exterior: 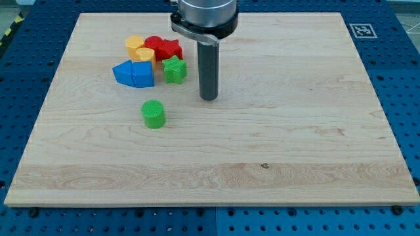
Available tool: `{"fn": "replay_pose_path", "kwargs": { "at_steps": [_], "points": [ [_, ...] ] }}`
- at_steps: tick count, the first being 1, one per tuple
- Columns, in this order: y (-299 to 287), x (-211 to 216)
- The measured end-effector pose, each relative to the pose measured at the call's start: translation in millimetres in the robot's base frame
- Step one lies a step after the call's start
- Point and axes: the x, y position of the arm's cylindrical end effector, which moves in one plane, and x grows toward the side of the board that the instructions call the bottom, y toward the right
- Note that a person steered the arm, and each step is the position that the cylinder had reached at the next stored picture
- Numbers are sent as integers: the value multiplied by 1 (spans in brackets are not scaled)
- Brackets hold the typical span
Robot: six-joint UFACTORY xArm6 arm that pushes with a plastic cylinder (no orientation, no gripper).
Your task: Move the green star to the group of blocks
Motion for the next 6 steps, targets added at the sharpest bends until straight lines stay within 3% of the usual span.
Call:
{"fn": "replay_pose_path", "kwargs": {
  "at_steps": [4,6],
  "points": [
    [-63,-33],
    [-46,-19]
  ]
}}
